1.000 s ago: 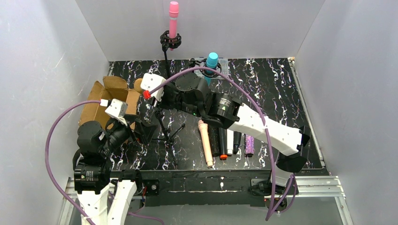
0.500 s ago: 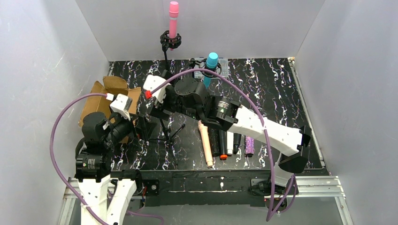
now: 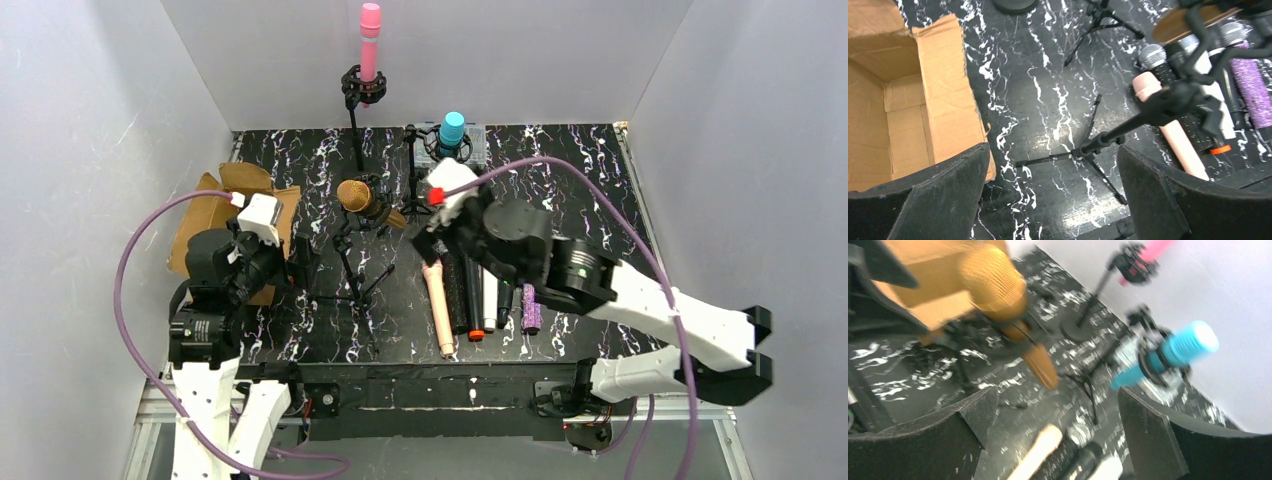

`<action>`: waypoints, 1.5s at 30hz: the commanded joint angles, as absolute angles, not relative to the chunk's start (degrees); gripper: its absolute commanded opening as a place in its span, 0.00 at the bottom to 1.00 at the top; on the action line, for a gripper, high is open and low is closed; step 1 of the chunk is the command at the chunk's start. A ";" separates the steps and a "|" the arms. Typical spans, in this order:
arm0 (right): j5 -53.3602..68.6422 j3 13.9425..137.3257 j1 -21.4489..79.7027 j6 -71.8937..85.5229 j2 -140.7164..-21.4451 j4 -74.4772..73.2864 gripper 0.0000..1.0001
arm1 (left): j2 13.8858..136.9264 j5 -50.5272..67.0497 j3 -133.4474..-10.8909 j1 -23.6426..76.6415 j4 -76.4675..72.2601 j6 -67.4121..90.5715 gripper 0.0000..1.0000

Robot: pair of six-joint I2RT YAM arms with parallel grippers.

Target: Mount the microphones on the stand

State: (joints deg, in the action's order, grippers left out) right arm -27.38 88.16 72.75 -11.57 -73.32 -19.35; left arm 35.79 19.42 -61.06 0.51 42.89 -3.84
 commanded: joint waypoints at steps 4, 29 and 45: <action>-53.05 65.97 69.76 2.64 -57.64 -18.27 0.98 | 36.47 13.56 -52.91 0.52 37.71 -6.54 0.98; -48.56 31.84 11.33 12.97 -69.60 20.56 0.98 | 64.36 23.17 -31.19 -9.15 -11.79 -0.77 0.98; -38.39 16.23 7.21 5.79 -87.17 61.08 0.98 | 82.53 16.48 -20.98 -7.84 -48.99 3.78 0.98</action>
